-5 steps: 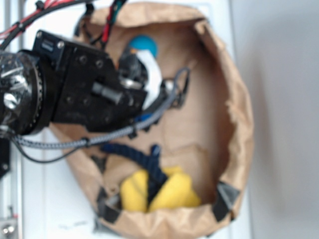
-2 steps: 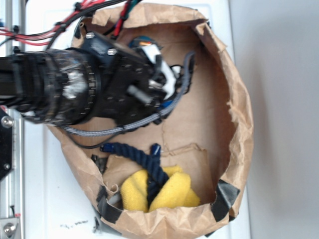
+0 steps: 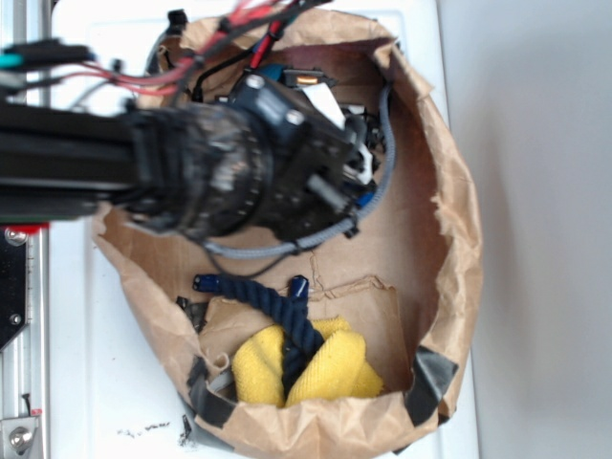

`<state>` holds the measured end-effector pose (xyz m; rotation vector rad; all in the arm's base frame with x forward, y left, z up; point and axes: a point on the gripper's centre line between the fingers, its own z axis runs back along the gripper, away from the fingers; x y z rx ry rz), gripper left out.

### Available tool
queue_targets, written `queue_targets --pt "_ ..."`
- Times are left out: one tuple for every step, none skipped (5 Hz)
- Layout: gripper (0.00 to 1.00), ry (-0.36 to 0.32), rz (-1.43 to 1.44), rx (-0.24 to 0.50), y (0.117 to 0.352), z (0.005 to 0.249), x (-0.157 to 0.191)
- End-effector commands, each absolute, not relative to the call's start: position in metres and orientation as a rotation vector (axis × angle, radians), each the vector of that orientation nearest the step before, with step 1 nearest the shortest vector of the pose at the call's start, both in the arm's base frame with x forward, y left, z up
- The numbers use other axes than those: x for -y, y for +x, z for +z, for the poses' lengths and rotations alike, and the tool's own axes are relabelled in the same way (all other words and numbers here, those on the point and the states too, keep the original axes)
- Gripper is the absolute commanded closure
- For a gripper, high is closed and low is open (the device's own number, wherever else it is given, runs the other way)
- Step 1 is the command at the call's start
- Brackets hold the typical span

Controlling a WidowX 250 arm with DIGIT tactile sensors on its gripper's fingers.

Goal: Grab the blue ball.

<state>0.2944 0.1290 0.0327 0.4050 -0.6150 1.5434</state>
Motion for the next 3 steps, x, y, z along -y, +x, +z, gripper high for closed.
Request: queue_targets --pt "1.0 0.386 1.5 0.69 0.2912 0.0502 -0.1249" --pt "1.0 0.392 1.478 0.717 0.2897 0.0505 -0.1214" --pt "1.0 0.394 1.456 0.723 0.2895 0.0509 -0.1177"
